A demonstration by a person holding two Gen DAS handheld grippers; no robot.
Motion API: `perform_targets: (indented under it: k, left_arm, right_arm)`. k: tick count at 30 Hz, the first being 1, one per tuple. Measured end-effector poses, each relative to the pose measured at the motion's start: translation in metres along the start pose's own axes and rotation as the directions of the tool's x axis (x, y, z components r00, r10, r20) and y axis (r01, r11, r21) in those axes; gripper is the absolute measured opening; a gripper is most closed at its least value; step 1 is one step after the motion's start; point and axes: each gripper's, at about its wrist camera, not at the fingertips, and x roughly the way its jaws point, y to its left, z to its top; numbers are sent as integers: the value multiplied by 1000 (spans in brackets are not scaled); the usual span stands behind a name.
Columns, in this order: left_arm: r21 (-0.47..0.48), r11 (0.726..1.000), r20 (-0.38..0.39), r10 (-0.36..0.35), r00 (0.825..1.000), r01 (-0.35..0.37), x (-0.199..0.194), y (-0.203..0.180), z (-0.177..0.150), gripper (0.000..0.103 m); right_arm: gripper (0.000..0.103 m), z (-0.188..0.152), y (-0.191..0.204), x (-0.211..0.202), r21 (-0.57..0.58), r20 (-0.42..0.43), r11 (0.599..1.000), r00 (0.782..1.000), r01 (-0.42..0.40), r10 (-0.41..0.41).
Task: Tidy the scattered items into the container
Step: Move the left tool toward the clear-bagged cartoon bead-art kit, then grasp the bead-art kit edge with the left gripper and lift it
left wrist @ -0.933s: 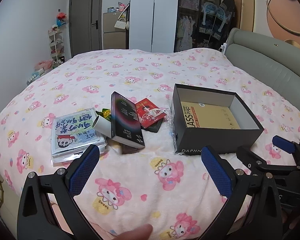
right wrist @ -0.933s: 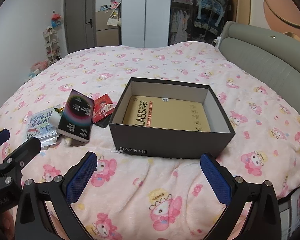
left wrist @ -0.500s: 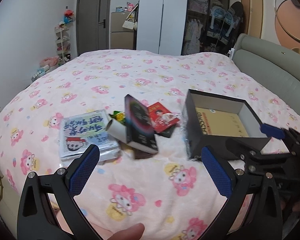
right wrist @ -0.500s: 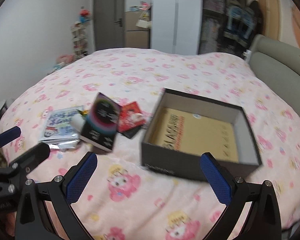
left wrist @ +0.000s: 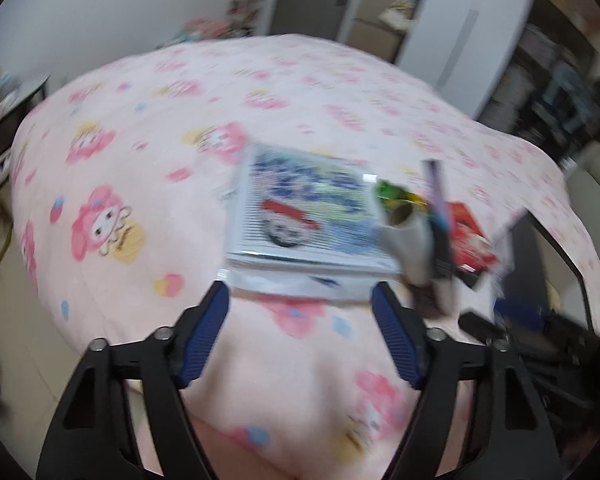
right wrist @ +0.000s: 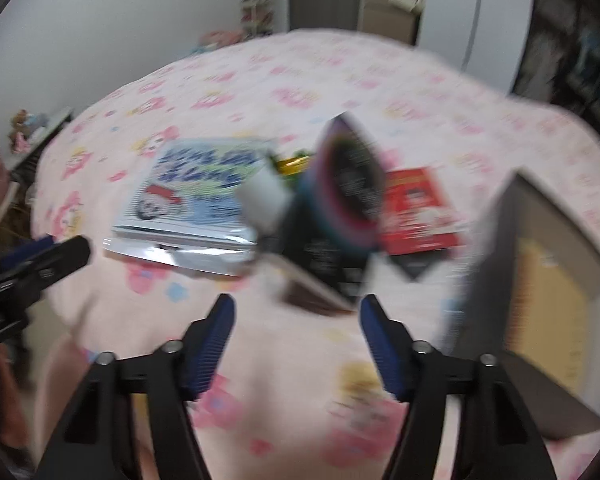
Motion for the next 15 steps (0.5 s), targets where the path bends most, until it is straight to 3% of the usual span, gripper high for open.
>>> perform_targets:
  k: [3,9,13,14,15]
  left_arm:
    - [-72,997,-20,11,1000,-13,25,21,11,53]
    - [-127,992,-33,-10,999,6,57,38,24,53]
    - [-139,990,-60,-31,998,23,76,42,28,53]
    - [-138,990,-66,-40,997,30,79,42,28,52]
    - [-138,990,-71,-48,996,38,82,42,27,45]
  right_arm:
    - [49,8,15,34,18,-76,994,991,-111,112]
    - [49,23,25,62,34,-53,997,996,-72,74]
    - [49,35,20,80,94,-50,991,994,-92,97]
    - [49,39,20,87,109,-55,988,992,-110,116]
    - [49,43,19,92,124,-55,985,990,-123,131]
